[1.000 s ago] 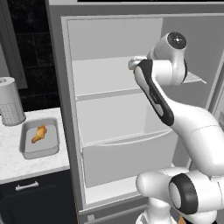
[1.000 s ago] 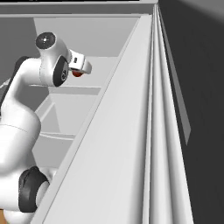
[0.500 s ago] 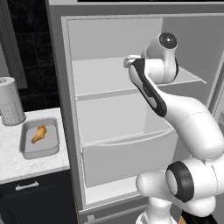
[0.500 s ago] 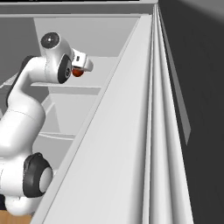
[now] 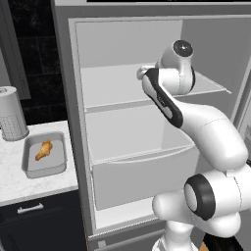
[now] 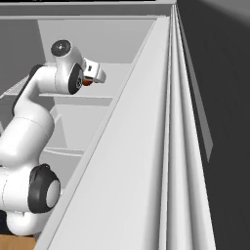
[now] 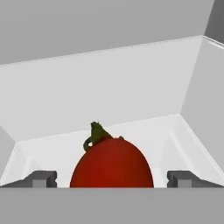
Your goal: Place one tomato and one chicken drumstick in each tupperware on the nearby counter, to pack two identical lunches.
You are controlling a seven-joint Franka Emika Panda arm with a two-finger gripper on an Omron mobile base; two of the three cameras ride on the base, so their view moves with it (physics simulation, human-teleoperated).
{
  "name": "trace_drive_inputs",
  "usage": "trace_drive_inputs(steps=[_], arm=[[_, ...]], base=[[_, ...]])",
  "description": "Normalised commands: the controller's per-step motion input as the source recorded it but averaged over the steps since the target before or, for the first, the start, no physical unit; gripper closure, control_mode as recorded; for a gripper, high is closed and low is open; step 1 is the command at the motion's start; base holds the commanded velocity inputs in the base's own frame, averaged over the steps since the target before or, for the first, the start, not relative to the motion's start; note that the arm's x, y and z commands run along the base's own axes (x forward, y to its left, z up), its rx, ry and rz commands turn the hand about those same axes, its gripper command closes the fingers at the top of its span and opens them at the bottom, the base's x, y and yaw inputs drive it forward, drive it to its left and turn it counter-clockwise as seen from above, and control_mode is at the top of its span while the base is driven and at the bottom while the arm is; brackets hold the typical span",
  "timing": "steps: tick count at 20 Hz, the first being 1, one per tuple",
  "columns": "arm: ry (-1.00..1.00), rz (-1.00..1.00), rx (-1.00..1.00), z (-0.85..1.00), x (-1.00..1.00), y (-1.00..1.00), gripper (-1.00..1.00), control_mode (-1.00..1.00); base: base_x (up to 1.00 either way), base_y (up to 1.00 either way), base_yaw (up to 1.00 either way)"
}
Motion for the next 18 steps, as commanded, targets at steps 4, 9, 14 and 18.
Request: trace_drive_inputs(steps=[4, 9, 14, 18], arm=[[0.01, 0.00, 0.00, -0.27, 0.00, 0.00, -1.00, -1.00], [0.00, 0.00, 0.00, -0.12, 0.16, 0.00, -1.00, -1.00], [0.01, 0.00, 0.00, -0.05, 0.20, 0.00, 1.00, -1.00], [0.02, 0.00, 0.00, -0.38, 0.00, 0.00, 1.00, -1.00]], base=[[0.00, 0.00, 0.00], [0.00, 0.00, 0.00], [0.00, 0.00, 0.00], [0.00, 0.00, 0.00]])
